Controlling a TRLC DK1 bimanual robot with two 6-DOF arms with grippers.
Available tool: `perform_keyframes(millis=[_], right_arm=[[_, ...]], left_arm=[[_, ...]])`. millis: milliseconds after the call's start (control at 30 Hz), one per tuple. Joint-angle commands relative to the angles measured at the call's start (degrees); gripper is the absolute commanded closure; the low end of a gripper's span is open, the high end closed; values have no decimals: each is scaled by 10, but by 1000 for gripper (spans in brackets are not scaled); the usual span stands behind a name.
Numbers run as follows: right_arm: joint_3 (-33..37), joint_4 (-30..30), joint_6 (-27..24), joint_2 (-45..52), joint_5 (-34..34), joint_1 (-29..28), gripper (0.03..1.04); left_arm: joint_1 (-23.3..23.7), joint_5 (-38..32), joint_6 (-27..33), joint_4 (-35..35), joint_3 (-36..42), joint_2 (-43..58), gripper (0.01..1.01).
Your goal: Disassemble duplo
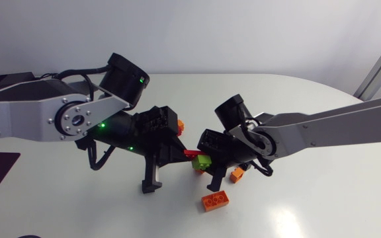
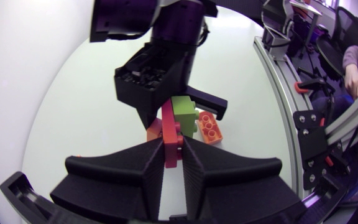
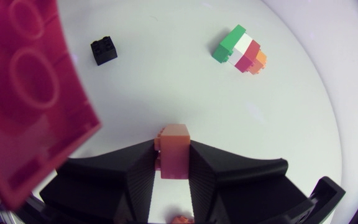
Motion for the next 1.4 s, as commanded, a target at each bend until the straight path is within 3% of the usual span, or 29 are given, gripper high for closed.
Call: perform_keyframes(millis=[0,100,233,267,533,667,800,1067,1367], right_arm=[[1,1,4,12,6,-1,823],[0,1,7,14,6,-8,775],[10,-11,18,0,-12,-38,95],[14,-20,20,-7,-21,-47,64],[44,-92,76,-86,-101,-116,66],[70,-166,139,-129,-118,-129,67],[91,-199,185,-144,-126,-120,70],[121,-194,238,-108,-128,-97,103],[120,-183,250,-76,-127,-92,134]], left_arm=[[6,-5,-44,32,-12,13,954],[9,-4,-44,32,-14,13,954],[7,-5,-43,31,-17,5,954],[7,-5,-42,29,-18,4,954],[10,-39,-59,48,-23,10,951],[3,-118,-93,114,-37,18,948],[-28,-185,-123,190,-60,26,946],[-78,-249,-158,233,-55,45,943],[-84,-269,-168,260,-61,35,941]])
